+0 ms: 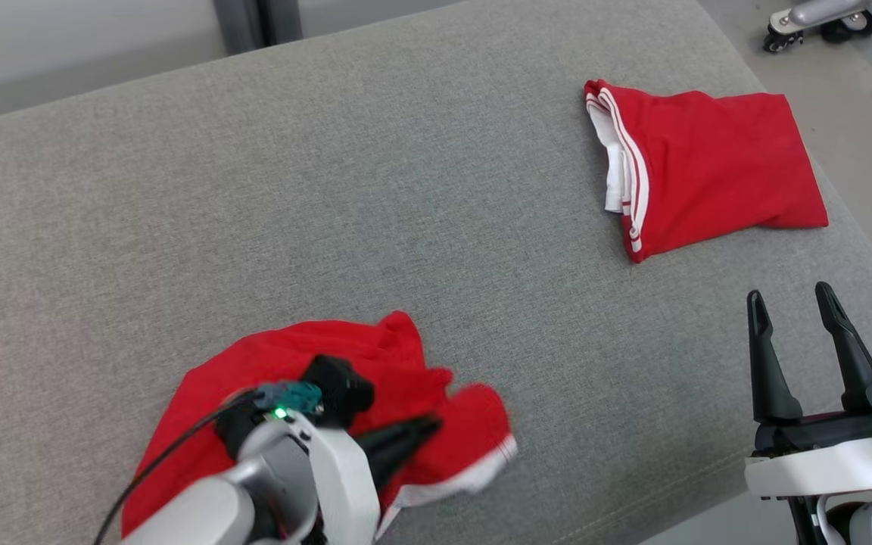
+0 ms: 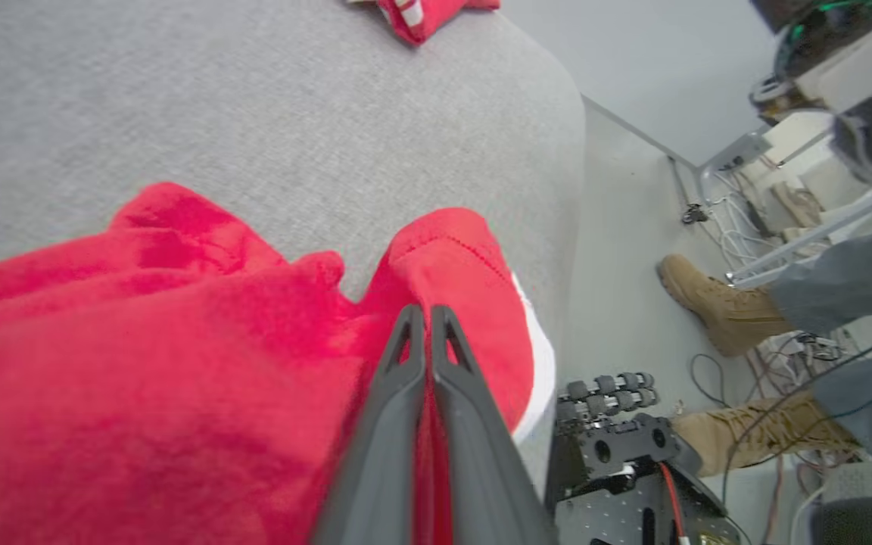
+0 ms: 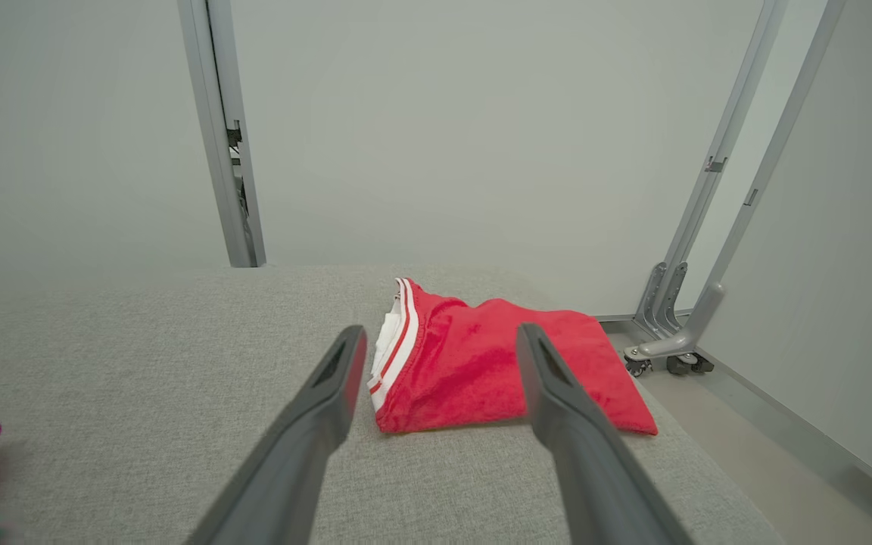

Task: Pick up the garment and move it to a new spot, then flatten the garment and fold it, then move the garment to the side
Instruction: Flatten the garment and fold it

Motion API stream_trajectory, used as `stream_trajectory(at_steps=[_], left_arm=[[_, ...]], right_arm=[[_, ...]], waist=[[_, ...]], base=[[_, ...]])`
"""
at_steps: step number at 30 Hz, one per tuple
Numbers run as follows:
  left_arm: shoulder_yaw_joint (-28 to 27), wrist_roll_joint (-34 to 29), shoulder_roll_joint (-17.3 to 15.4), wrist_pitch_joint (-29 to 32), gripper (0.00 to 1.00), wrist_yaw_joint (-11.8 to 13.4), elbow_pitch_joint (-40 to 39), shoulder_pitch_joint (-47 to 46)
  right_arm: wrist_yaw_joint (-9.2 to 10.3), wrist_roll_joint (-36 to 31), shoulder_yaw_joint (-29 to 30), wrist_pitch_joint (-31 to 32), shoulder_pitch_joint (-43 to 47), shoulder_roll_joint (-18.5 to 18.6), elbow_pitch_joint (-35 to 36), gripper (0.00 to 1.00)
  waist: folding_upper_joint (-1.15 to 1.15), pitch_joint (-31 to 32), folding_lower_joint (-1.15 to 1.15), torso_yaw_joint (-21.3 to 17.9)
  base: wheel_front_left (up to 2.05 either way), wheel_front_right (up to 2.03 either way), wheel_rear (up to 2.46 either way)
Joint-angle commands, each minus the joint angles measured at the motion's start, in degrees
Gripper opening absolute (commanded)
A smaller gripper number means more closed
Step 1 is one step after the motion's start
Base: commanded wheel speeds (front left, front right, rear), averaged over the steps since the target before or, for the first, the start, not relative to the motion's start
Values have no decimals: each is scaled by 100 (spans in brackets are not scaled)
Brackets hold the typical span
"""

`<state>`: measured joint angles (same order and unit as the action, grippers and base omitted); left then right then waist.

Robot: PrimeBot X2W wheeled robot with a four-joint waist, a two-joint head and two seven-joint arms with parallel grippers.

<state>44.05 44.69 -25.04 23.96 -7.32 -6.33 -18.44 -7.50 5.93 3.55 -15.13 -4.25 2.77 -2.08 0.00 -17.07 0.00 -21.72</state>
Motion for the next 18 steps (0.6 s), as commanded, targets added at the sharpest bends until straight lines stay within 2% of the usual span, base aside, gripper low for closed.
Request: stream_trajectory(at_steps=[1, 2, 3, 4, 6, 7, 12, 18], left_arm=[[-47, -128, -46, -22, 0, 26, 102, -173], [18, -201, -18, -79, 7, 15, 305, -175], [18, -256, 64, -170, 28, 36, 501, -188], [34, -358, 106, -220, 70, 49, 704, -268], [140, -440, 155, -258, 85, 31, 1086, -379], [167, -506, 166, -318, 100, 33, 1252, -440], [188, -691, 335, -795, 100, 20, 1796, -602], [107, -784, 458, -1460, 100, 35, 1650, -577]], right_arm=[[1, -34, 11, -2, -63, 26, 22, 100], [1, -32, 7, -2, -63, 26, 17, 100], [1, -27, 4, -2, -66, 26, 15, 100], [1, -21, 1, -2, -69, 26, 12, 100], [1, -17, 3, -2, -60, 26, 8, 100], [1, -16, 10, -2, -53, 26, 5, 100], [1, -15, 43, -2, 1, 26, -8, 100], [1, -82, 148, -2, 102, 26, 7, 100]], waist=[[0, -29, 0, -31], [0, -47, 0, -48], [0, -63, 0, -64], [0, -75, 0, -82], [0, -88, 0, -112], [0, -93, 0, -124], [0, -66, 0, -135], [0, 89, 0, 107]], base=[[0, 0, 0], [0, 0, 0], [0, 0, 0], [0, 0, 0], [0, 0, 0], [0, 0, 0], [0, 0, 0], [0, 0, 0]])
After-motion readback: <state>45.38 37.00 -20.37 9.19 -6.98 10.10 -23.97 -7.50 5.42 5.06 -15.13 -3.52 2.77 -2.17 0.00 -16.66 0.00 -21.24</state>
